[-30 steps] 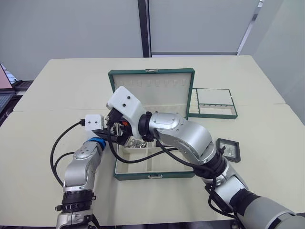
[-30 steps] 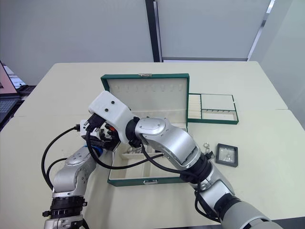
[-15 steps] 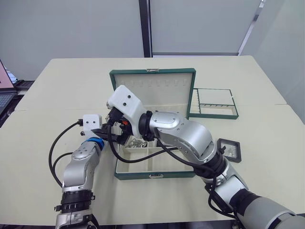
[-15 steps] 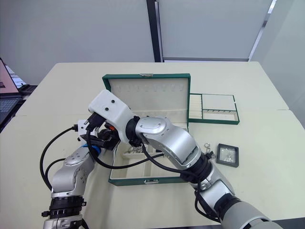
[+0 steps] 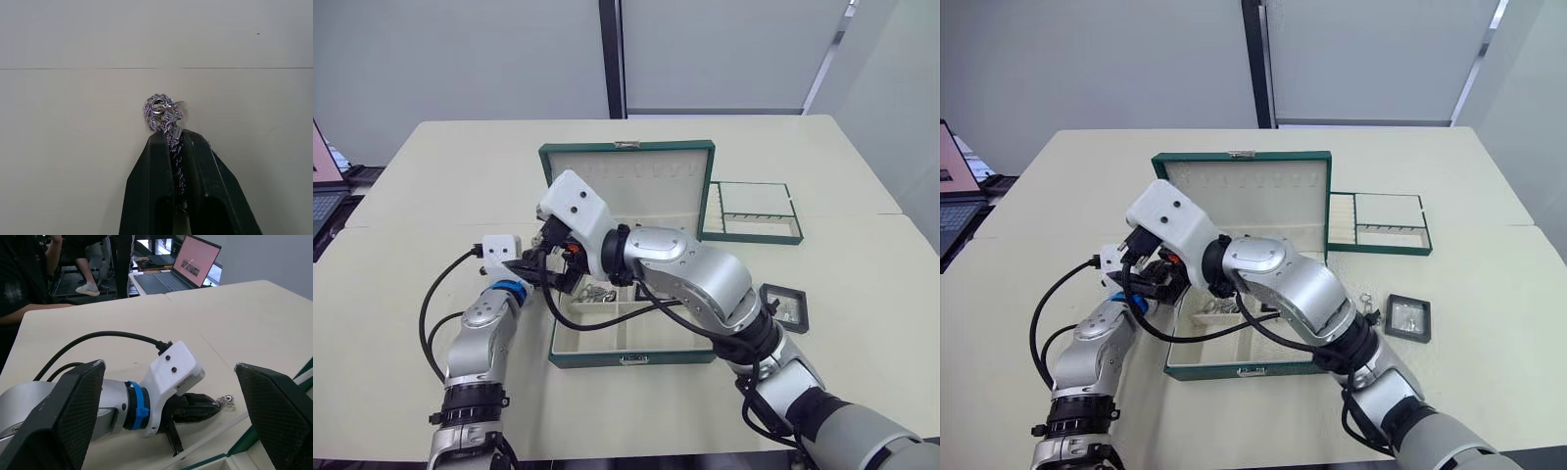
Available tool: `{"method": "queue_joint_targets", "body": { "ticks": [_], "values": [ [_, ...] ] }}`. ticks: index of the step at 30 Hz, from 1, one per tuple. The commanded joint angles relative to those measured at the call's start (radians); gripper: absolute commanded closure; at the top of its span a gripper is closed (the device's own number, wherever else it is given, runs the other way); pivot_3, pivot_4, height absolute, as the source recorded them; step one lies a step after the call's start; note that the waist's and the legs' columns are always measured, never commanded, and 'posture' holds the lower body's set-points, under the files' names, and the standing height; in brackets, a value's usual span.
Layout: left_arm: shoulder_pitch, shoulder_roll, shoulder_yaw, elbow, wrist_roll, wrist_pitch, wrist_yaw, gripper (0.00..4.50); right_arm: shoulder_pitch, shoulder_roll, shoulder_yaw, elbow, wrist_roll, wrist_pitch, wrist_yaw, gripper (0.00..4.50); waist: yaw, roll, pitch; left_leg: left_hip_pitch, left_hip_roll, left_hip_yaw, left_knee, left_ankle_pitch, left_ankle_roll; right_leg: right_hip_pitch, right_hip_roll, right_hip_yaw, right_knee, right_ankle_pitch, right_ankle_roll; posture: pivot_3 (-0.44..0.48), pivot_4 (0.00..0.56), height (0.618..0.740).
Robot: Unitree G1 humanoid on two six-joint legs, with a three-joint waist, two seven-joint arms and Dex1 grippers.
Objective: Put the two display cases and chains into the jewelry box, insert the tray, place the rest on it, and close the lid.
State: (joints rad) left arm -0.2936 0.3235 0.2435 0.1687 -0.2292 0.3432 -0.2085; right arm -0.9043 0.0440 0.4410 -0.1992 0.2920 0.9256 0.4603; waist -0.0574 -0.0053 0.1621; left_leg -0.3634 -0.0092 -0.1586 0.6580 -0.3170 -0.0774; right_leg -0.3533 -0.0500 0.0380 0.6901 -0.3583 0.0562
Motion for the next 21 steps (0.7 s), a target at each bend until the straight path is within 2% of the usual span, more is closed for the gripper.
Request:
{"method": "queue_joint_targets", "body": {
  "ticks": [1, 8, 13, 21],
  "values": [
    [0.04, 0.018, 0.031, 0.024, 0.002, 0.024, 0.013, 4.5, -0.04, -0.002, -0.048, -0.019, 0.014, -0.022, 0.024, 0.0, -0.002, 0.0, 0.0, 0.0, 0.0, -0.001, 0.0, 0.0, 0.0, 0.0, 0.0, 0.0, 0.0, 0.0, 0.0, 0.0, 0.15, 0.74],
    [0.132, 0.067, 0.091, -0.237, -0.076, 0.122, -0.02, 4.5, -0.07, -0.058, -0.104, -0.015, 0.044, -0.023, 0.097, 0.0, -0.028, 0.0, 0.0, 0.001, 0.0, -0.003, -0.006, 0.0, 0.0, -0.004, -0.001, 0.0, 0.0, 0.0, 0.0, 0.0, 0.15, 0.74],
    [0.177, 0.15, 0.158, -0.406, -0.16, 0.199, -0.084, 4.5, -0.094, -0.111, -0.138, -0.002, 0.073, -0.04, 0.165, 0.0, -0.029, 0.0, 0.0, -0.001, 0.0, -0.003, -0.013, 0.002, -0.004, -0.009, -0.003, 0.0, 0.0, 0.0, 0.0, 0.0, 0.15, 0.74],
    [0.193, 0.311, 0.291, -0.503, -0.34, 0.291, -0.258, 4.5, -0.088, -0.185, -0.165, -0.015, 0.108, -0.071, 0.251, 0.0, -0.027, 0.0, 0.0, -0.001, 0.0, -0.003, -0.013, 0.002, -0.004, -0.009, -0.004, 0.0, -0.001, 0.0, 0.0, 0.0, 0.15, 0.74]
  ]
}}
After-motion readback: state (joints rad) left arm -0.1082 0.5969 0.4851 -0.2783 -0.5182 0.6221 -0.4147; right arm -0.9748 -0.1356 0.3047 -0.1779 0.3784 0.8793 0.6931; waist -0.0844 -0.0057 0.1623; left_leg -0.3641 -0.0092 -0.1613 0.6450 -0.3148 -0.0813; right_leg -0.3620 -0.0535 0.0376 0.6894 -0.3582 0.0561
